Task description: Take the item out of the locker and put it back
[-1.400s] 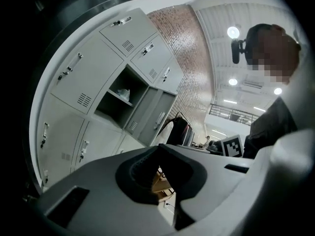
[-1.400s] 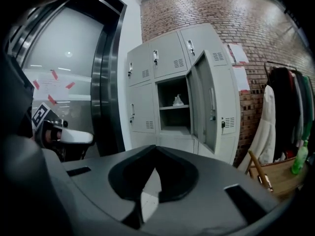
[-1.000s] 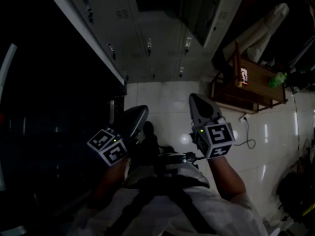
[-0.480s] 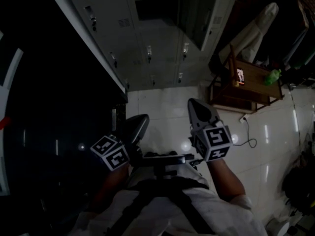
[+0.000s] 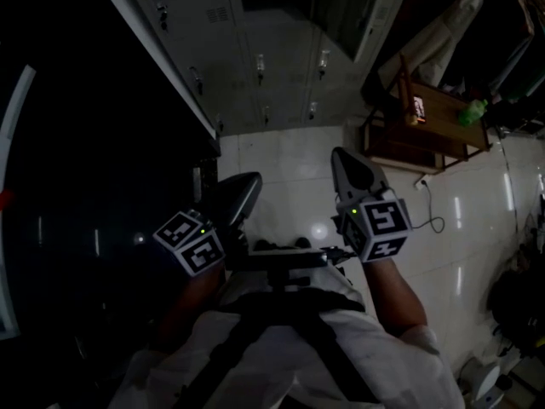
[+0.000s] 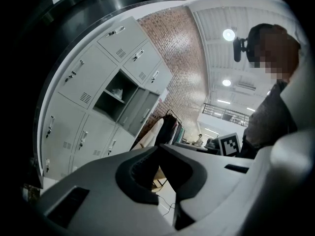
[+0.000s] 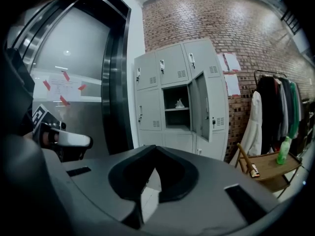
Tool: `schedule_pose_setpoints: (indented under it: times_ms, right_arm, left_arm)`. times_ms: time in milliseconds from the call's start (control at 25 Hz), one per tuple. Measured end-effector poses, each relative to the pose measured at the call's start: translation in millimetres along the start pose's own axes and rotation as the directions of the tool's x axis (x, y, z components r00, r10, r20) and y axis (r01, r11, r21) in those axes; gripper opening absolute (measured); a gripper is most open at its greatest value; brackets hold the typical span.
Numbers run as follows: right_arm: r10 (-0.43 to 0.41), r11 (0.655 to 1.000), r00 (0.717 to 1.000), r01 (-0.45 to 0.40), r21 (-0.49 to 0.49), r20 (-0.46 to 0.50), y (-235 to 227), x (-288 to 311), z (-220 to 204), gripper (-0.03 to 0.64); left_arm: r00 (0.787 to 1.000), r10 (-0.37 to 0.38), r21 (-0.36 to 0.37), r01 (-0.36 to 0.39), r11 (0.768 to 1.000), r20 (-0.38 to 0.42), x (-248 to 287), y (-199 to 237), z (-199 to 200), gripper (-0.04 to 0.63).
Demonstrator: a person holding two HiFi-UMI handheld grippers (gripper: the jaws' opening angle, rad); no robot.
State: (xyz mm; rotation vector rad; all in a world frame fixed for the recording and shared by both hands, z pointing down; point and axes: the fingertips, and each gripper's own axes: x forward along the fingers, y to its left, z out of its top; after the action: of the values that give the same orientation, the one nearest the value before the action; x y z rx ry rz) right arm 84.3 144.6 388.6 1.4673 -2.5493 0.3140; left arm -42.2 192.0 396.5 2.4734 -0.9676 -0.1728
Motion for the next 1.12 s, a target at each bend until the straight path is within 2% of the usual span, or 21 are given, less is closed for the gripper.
schedule_pose_setpoints:
  times_ms: [200, 600, 1120]
  right_arm:
    - [-0.005, 1.000, 1.000, 0.005, -0.009, 0.003, 7.0, -5.1, -0.6, -0.006]
    - [0.009, 1.000, 1.000, -0.009, -0.024, -0.010, 6.9, -5.7, -2.0, -0.006]
    - [0.013, 0.999, 1.000, -0.013, -0.044, -0.011, 20.2, -13.5, -8.5, -0.006]
  left_arm:
    - [1.000, -0.023, -0.008, 0.023, 1.000, -0.007, -2.6, -6.0, -3.9, -0.003]
    - [1.000, -0.016, -0.001, 0.016, 1.000, -0.005, 7.5, -10.7, -2.9, -0.005]
    - [1.000, -0.028, -0.002, 0.028, 1.000, -0.009, -3.9, -18.4, -13.5, -0.004]
